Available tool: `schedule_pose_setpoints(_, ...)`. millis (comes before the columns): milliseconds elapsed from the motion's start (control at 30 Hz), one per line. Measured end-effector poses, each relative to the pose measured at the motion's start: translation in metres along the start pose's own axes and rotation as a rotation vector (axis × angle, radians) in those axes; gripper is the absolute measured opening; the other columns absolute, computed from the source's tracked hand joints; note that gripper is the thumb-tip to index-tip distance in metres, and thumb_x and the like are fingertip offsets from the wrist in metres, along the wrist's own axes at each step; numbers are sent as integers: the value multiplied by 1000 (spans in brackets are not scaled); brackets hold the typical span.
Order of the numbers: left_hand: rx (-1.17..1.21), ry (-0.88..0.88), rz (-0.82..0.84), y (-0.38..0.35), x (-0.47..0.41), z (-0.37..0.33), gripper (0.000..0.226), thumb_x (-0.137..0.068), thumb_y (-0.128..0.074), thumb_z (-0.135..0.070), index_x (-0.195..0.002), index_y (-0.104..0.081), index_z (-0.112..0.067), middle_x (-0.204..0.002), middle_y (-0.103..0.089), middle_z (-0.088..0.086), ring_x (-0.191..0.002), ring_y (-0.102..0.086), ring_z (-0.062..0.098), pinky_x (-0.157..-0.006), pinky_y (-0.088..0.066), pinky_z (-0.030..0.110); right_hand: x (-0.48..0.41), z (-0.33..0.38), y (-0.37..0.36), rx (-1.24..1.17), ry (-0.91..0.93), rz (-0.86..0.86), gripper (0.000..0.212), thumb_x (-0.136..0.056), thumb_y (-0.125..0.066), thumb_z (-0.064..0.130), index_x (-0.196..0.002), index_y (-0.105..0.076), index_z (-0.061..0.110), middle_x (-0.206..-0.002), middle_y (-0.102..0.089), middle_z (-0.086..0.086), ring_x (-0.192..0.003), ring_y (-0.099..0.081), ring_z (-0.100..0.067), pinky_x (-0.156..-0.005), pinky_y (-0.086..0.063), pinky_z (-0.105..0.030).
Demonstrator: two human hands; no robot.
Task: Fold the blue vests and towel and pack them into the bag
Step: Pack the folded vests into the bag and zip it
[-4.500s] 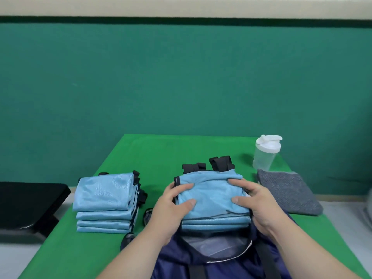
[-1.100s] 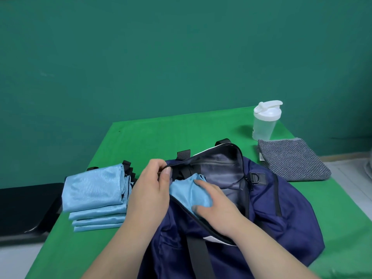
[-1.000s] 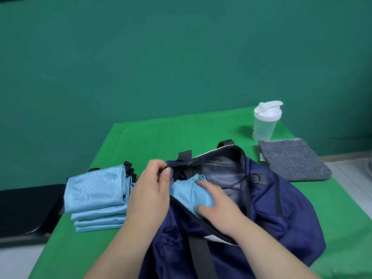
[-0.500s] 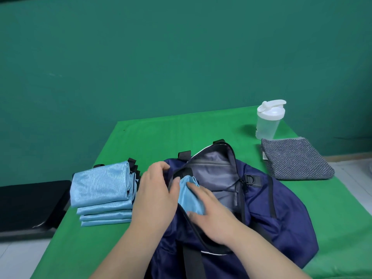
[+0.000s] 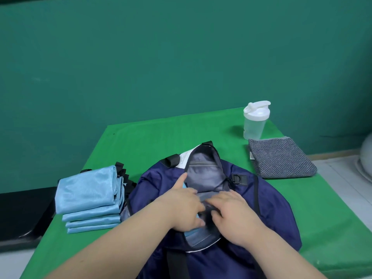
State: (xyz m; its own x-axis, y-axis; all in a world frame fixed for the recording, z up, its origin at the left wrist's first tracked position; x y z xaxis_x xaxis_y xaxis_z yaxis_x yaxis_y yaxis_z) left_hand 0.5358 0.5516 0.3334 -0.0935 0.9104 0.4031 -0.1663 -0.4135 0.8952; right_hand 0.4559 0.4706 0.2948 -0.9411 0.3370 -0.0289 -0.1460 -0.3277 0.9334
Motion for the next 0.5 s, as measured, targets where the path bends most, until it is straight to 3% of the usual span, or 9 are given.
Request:
schedule_pose_setpoints(100, -15, -2, 28, -9, -7, 0, 47, -92, -39, -61, -106, -69, -28, -98, -67, -3, -116, -47, 22, -113, 21, 60, 0, -11, -8, 28, -49, 54, 58, -81, -29, 46, -131, -53, 32, -127, -60, 10, -124, -47, -15, -115, -26, -33)
schedule_pose_setpoints(200, -34, -8, 18, -12, -8, -2, 46, -90, -39, -61, -100, -70, -29, -91, -67, -5, -112, -47, 21, -113, 21, 59, 2, -20, -11, 18, -103, 97, 68, -87, -40, 45, -153, -31, 29, -151, -44, 6, -145, -30, -20, -123, -14, -35)
schedule_pose_setpoints(333, -88, -26, 47, -20, -1, -3, 50, -93, -35, -62, -107, -70, -29, -98, -68, -4, -117, -45, 23, -112, 22, 59, 2, -26, -12, 38, -167, 135, 76, -90, -44, 46, -158, -16, 28, -160, -30, 0, -151, -16, -23, -124, -6, -36)
schedule_pose_setpoints(500, -132, -49, 36, -27, 9, 3, 49, -96, -32, -61, -111, -67, -31, -97, -67, -5, -114, -47, 24, -112, 24, 60, 4, -34, -13, 54, -243, 152, 80, -87, -43, 50, -158, -11, 31, -161, -21, -7, -151, -16, -27, -124, -8, -37)
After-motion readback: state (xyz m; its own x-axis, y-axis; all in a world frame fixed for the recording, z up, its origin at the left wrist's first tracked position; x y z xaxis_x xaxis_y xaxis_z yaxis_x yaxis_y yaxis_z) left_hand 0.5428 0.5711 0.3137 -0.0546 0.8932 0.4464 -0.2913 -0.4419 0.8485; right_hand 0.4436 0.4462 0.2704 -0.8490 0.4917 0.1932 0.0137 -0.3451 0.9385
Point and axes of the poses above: each hand's wrist, its own x-axis away from the middle knuckle, its own y-axis out of the back of the hand, z = x × y, the point moved 7 cm from there along -x, towards the middle knuckle
